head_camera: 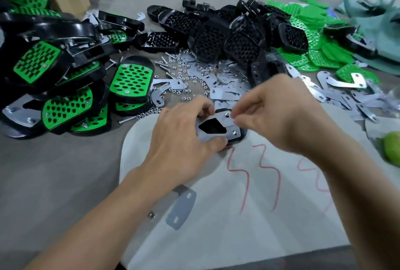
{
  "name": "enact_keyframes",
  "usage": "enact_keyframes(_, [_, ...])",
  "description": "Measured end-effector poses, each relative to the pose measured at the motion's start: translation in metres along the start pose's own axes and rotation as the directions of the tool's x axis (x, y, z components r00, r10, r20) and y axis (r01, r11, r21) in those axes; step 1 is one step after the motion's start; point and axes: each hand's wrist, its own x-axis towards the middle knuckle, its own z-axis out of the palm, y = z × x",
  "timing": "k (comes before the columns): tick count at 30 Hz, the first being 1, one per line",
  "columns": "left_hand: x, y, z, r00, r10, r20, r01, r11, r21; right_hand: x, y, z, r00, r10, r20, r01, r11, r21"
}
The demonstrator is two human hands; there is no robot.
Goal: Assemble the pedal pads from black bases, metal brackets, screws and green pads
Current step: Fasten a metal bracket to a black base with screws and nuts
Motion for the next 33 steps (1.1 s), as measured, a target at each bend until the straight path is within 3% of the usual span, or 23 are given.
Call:
enact_keyframes(6, [0.000,-0.001,0.002,1.000,-0.018,0.011,0.018,1.000,0.014,-0.017,0.012,0.017,1.000,-0.017,-0.016,0.018,0.999,0.035])
enact_keyframes(10, [-0.002,-0.003,0.002,1.000,-0.001,-0.009,0.002,0.999,0.045,-0.015,0.014,0.019,0.996,-0.083,-0.027,0.080,0.994,-0.077])
enact_keyframes(12, [-0.002,-0.002,0.002,1.000,0.014,-0.014,-0.013,0.999,0.052,-0.014,0.017,0.020,0.998,-0.062,-0.028,0.061,0.997,-0.046])
enact_keyframes(16, [-0.003,0.002,0.002,0.997,0.077,-0.030,-0.076,0.997,0.025,-0.014,0.021,0.023,0.997,-0.068,-0.031,0.068,0.998,-0.010])
enact_keyframes(21, [-0.004,-0.001,0.001,0.998,0.054,0.013,-0.054,0.999,-0.003,-0.017,0.018,0.020,0.991,-0.131,-0.039,0.129,0.990,-0.049])
enact_keyframes(25, [-0.004,-0.001,0.000,0.999,0.043,0.025,-0.043,0.999,0.014,-0.015,0.012,0.018,0.977,-0.213,0.027,0.214,0.956,-0.199])
enact_keyframes(33, [-0.004,-0.005,0.001,0.999,0.013,0.045,-0.013,1.000,-0.002,-0.008,0.005,0.005,0.960,-0.239,0.149,0.268,0.936,-0.227])
